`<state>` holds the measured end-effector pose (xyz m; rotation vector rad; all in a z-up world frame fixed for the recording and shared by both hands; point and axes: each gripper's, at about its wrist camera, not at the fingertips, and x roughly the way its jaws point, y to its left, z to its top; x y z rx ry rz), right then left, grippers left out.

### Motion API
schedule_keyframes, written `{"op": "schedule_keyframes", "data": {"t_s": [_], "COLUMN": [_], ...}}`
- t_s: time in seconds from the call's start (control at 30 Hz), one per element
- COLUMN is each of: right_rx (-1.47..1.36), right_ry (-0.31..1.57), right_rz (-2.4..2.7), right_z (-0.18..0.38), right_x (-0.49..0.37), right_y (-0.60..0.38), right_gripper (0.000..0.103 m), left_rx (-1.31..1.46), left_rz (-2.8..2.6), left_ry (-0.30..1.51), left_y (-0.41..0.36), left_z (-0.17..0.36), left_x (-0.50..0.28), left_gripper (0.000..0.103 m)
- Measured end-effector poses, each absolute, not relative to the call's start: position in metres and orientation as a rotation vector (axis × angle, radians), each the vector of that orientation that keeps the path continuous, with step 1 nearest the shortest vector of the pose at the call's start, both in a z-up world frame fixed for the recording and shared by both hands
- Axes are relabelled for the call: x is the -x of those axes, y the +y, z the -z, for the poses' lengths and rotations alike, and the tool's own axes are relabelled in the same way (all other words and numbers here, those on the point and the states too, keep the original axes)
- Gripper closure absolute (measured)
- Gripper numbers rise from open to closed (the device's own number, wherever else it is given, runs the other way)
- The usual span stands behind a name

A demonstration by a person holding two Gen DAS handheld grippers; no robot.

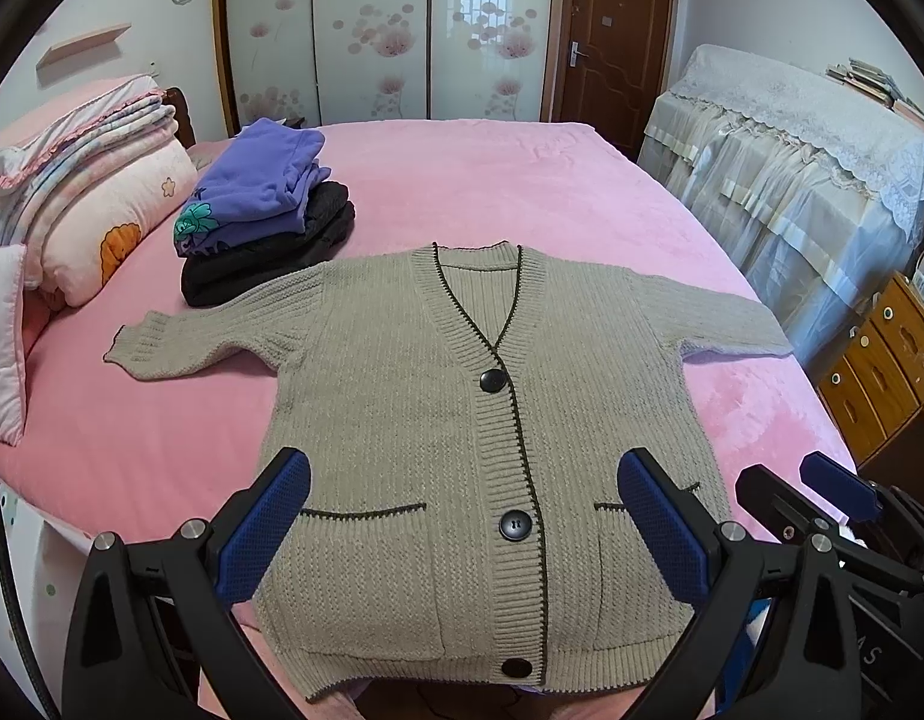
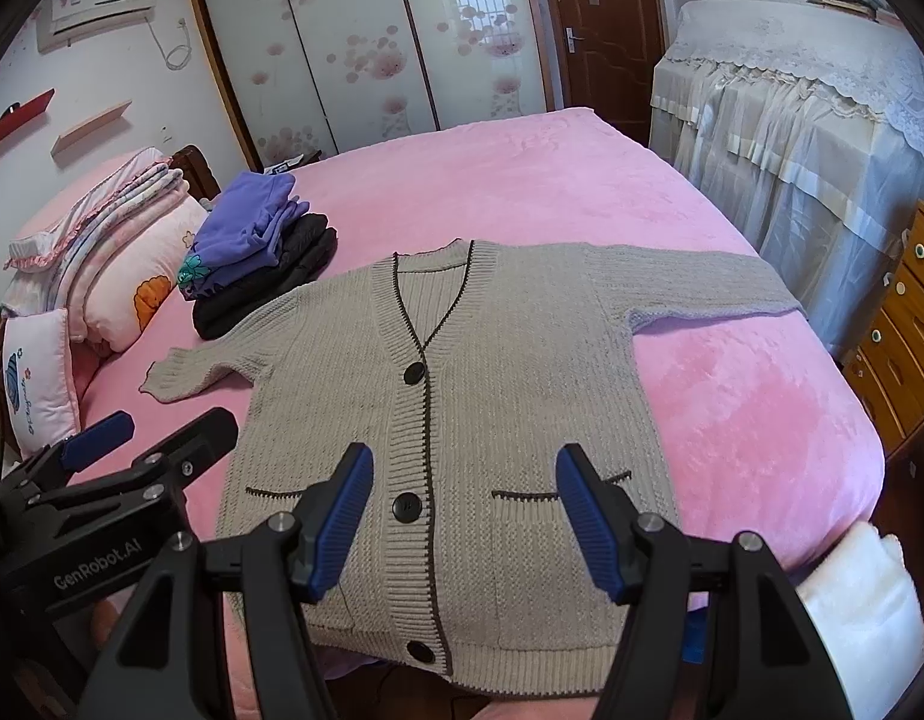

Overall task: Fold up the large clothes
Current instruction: 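Grasp the cardigan sleeve cuff with the right gripper and lift it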

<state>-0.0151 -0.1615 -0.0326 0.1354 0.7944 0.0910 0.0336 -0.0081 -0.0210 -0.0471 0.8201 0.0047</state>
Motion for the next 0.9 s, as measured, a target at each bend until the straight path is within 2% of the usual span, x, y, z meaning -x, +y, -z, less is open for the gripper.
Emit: {"op": "schedule_keyframes", "data": {"t_s": [0.43, 0.9], "right_rx": [-0.158, -0.249], "right_ry": [0.810, 0.651], "right_rz": [-0.072, 0.127], "right_z": [0.036, -0.007], "right_x": [-0.024, -0.080], "right_y": [-0.199, -0.326], "right_gripper": [0.038, 0.038], "left_rx": [-0.020, -0.100], "left_rz": [0.076, 0.188], "left_ry": [0.836, 0.687], "left_y": [-0.042, -0.140], "left_z": [0.011, -0.018], "left_x": [-0.090, -0.173], "left_gripper": [0.001, 0.001]}}
